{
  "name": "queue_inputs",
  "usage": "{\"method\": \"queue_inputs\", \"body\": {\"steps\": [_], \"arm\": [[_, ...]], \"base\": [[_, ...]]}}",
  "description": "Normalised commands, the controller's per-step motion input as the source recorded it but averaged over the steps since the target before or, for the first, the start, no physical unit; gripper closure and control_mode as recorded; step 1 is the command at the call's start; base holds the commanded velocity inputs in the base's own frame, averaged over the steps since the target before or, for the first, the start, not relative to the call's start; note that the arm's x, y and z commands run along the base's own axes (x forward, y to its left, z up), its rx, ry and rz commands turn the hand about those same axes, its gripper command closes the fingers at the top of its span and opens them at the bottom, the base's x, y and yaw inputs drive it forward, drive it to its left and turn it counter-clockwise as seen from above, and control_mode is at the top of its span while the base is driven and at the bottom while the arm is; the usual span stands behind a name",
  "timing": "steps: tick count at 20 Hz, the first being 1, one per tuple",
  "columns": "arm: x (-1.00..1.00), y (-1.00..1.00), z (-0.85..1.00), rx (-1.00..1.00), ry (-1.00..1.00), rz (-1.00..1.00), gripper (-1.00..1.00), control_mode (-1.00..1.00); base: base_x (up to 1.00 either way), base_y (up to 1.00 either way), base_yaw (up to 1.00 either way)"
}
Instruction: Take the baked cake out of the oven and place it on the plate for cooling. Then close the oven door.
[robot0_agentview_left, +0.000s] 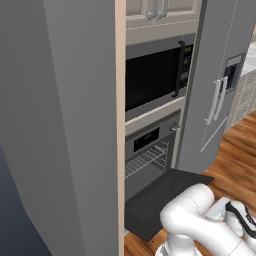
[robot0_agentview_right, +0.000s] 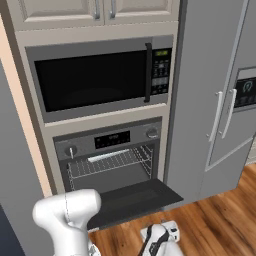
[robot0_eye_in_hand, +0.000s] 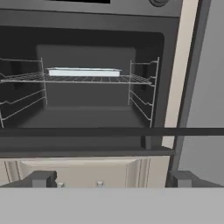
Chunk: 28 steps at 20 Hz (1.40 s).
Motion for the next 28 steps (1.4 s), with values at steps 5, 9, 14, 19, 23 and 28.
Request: {"method": "queue_inputs", "body": {"steps": [5,9,14,19,23,28], "arm": [[0.23,0.0,-0.21,0.0,0.0,0.0,-1.0,-1.0],[0.31,0.0,-0.19,0.0,0.0,0.0,-1.0,-1.0],[0.16,0.0,-0.38,0.04,-0.08,0.02,-1.0,-1.0],[0.08,0.0,-0.53,0.07,-0.12,0.03,-1.0,-1.0],[0.08,0.0,-0.53,0.11,-0.14,0.03,-1.0,-1.0],[0.11,0.0,-0.51,0.12,-0.15,0.05,-1.0,-1.0]], "base": [[0.0,0.0,0.0],[0.0,0.0,0.0],[0.0,0.0,0.0],[0.0,0.0,0.0],[0.0,0.0,0.0],[0.0,0.0,0.0]]}}
